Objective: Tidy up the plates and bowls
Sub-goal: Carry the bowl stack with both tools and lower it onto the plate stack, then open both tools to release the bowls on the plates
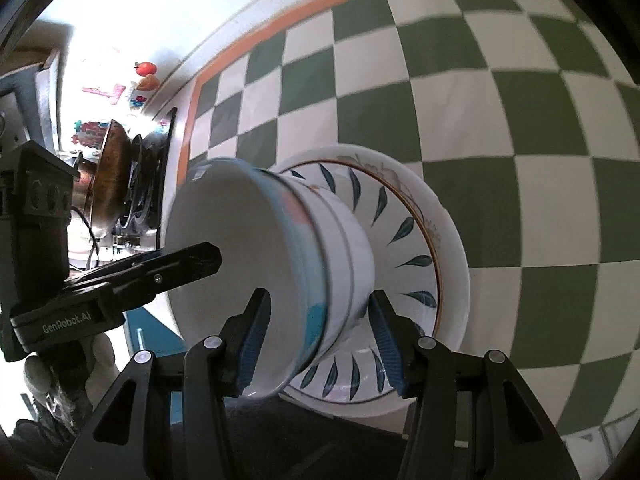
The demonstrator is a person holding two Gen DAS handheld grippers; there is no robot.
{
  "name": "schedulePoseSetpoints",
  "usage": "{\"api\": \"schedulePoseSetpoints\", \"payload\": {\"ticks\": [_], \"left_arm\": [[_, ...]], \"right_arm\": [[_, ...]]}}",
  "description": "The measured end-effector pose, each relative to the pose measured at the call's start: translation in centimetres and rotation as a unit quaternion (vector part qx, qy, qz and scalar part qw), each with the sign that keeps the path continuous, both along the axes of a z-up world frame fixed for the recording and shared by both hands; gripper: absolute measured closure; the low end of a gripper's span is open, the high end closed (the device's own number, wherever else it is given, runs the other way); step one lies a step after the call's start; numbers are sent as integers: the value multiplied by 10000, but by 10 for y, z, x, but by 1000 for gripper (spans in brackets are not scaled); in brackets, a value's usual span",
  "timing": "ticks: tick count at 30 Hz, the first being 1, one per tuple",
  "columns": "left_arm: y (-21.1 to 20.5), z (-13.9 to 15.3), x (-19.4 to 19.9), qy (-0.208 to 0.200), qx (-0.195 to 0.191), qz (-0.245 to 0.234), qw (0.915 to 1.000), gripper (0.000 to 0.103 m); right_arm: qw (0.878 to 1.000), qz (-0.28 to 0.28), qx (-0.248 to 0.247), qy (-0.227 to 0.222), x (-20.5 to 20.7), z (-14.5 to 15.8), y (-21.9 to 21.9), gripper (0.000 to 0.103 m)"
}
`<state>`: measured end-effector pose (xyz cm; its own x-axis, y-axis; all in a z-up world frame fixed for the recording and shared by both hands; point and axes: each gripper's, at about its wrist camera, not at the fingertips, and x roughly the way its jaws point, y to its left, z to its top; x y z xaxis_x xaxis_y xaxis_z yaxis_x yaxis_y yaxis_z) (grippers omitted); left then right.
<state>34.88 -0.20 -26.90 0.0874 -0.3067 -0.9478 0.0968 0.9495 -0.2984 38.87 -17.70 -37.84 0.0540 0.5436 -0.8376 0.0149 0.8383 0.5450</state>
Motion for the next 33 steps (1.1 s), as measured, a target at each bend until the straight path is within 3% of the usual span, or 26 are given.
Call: {"api": "schedulePoseSetpoints", "payload": {"ticks": [6, 8, 9, 11, 13, 17, 23, 33], "left_arm": [[5, 27, -19, -535, 512, 71, 9972, 52], [6, 34, -23, -675, 573, 98, 9960, 42], [8, 39, -25, -799, 598, 138, 9949, 31], [8, 48, -30, -1043, 689, 194, 9920, 15], [8, 57, -34, -1258, 829, 242, 9883, 7], [7, 75, -44, -1528, 884, 321, 9838, 6], [-2, 98, -65, -1847, 980, 414, 9770, 6], [-14, 148, -126, -2432, 968, 806, 9618, 6]], "right_arm": [[9970, -113, -493, -581, -20, 42, 2, 48], [9939, -161, -736, -804, -29, 59, 5, 44], [9925, -190, -818, -890, -32, 65, 5, 39], [9893, -292, -947, -1074, -40, 79, 5, 18], [9845, -432, -1167, -1234, -47, 92, 4, 16], [9678, -757, -1668, -1729, -62, 120, 1, 10], [9508, -936, -2006, -2169, -78, 151, -4, 7], [9498, -815, -1810, -2418, -125, 184, -14, 6]]}}
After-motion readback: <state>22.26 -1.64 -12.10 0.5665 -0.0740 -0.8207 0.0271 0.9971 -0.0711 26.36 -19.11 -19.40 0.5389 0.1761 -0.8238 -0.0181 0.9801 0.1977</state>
